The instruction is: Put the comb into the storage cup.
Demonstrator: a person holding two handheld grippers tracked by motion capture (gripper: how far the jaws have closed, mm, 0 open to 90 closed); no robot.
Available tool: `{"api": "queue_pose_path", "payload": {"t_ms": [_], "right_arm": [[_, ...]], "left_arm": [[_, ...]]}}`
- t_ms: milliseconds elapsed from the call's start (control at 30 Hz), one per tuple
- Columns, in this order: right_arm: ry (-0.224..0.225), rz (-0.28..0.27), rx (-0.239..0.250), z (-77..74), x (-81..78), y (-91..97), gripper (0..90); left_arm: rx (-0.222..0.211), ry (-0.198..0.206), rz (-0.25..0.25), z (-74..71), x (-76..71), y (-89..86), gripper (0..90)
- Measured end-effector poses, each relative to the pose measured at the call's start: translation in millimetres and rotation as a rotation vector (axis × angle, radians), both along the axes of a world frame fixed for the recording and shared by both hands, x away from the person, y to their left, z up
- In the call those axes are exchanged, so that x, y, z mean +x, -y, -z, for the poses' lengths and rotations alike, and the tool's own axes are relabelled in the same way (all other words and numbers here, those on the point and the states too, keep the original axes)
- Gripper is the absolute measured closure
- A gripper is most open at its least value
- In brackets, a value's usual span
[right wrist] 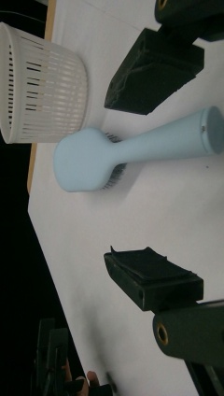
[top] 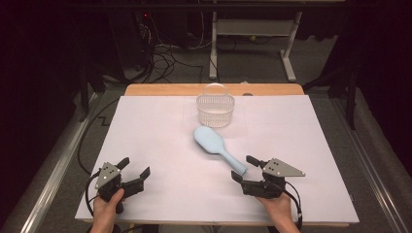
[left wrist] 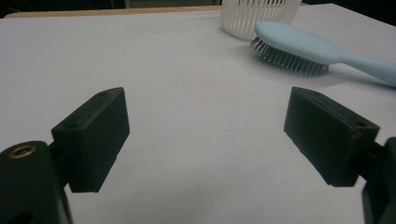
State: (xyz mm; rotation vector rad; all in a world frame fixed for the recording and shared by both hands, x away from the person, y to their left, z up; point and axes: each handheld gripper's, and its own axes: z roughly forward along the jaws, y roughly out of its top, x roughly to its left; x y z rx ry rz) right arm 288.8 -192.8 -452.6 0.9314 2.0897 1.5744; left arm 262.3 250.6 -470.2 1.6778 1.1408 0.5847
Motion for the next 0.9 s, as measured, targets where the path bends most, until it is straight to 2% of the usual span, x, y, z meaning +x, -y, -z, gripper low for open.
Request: {"api": "queue_pose_path", "payload": {"t_ms": [233,467,500,533,567,600,633,700,767,800,867,900], "right_arm": [[0.012,0.004,-0.007,-4.1,10.1,-8.3,22.9],[0.003,0.02,-0.002,-3.9,21.2,-14.4,22.9],[-0.022,0.021,0.016,-3.9,24.6,-15.0,21.6],[-0.022,0.021,0.016,-3.9,24.6,-15.0,21.6],[-0.04,0.018,0.031,-3.8,26.6,-15.0,20.9],[-0.058,0.021,0.028,-4.2,30.0,-15.3,20.8],[-0.058,0.021,0.028,-4.2,30.0,-15.3,20.8],[-0.07,0.012,0.011,-5.2,32.8,-16.3,20.4],[-0.101,0.005,-0.035,-6.9,38.2,-19.0,20.7],[-0.101,0.005,-0.035,-6.9,38.2,-19.0,22.0],[-0.142,0.018,-0.083,-9.8,44.1,-20.9,26.5],[-0.142,0.018,-0.083,-9.8,44.1,-20.9,26.5]], "left_arm": [[0.003,0.001,0.004,-0.2,-0.7,0.4,15.0],[0.007,0.0,0.004,-0.2,-0.6,0.7,15.0],[0.007,0.001,0.004,-0.1,-0.6,0.8,15.0],[0.007,0.001,0.004,-0.1,-0.6,0.9,15.0],[0.006,0.0,0.004,-0.1,-0.6,1.0,15.0],[0.007,0.0,0.004,-0.1,-0.6,1.0,15.0],[0.006,0.0,0.004,-0.1,-0.6,1.0,15.0],[0.006,0.0,0.005,-0.1,-0.7,1.1,15.0],[0.006,0.0,0.005,-0.1,-0.7,1.2,15.0],[0.006,-0.001,0.005,0.0,-0.6,1.3,15.0],[0.007,-0.003,0.004,0.2,-0.5,1.6,15.0],[0.008,-0.004,0.005,0.3,-0.5,1.6,15.0]]}}
